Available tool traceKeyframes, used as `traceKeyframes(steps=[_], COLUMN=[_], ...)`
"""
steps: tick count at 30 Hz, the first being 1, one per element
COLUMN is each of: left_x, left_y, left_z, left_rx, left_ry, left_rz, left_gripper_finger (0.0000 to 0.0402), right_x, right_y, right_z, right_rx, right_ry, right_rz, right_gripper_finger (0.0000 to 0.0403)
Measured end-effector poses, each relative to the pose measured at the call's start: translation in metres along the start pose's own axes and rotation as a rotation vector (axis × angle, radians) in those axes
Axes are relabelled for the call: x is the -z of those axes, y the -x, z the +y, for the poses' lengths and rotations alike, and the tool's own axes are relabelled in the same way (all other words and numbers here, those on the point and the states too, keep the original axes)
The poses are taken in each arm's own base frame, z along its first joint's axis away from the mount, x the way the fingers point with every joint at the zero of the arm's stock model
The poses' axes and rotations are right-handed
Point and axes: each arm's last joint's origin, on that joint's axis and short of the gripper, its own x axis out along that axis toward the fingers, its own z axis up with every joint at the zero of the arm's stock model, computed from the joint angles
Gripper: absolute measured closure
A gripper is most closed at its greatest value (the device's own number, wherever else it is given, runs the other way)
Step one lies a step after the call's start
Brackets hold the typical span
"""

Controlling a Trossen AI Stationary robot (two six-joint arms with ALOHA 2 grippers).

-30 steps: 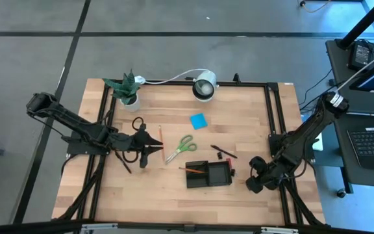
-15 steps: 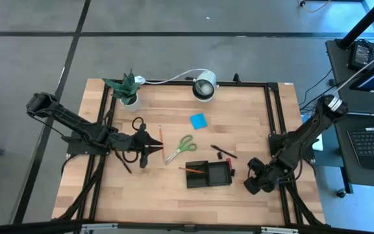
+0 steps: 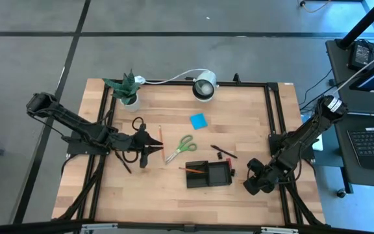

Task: Pick and place office supplies into organizer
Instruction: Put the bottom binder clip into the desk organizer

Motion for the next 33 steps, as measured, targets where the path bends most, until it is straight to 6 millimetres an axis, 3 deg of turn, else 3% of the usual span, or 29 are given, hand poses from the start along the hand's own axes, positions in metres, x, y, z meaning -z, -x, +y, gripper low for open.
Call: traceKeyframes(steps=[3,9,14,19,25,29,33], left_x=[0.0,0.0,0.0,0.0,0.0,0.0,0.0], left_y=[0.0,0.0,0.0,0.0,0.0,0.0,0.0], left_z=[0.0,0.0,0.0,0.0,0.001,0.001,0.001], left_rx=[0.0,0.0,0.0,-0.001,-0.033,-0.04,-0.04], left_ry=[0.0,0.0,-0.001,-0.033,-0.035,-0.027,-0.025], left_rz=[0.0,0.0,0.001,0.0,-0.012,-0.015,-0.015], left_gripper_finger=[0.0327,0.0327,0.0327,0.0327,0.0327,0.0327,0.0327], right_x=[0.0,0.001,0.006,0.008,-0.013,-0.036,-0.056], right_y=[0.0,0.003,0.016,0.045,0.078,0.074,0.055], right_z=[0.001,0.005,0.029,0.068,0.115,0.144,0.173], right_rx=[-0.01,-0.013,-0.104,-0.267,-0.325,-0.204,-0.068], right_ry=[0.004,0.037,0.088,0.195,0.417,0.6,0.756], right_rz=[0.0,0.004,-0.012,-0.161,-0.54,-0.679,-0.722], right_gripper_finger=[0.0394,0.0396,0.0397,0.0399,0.04,0.0401,0.0401])
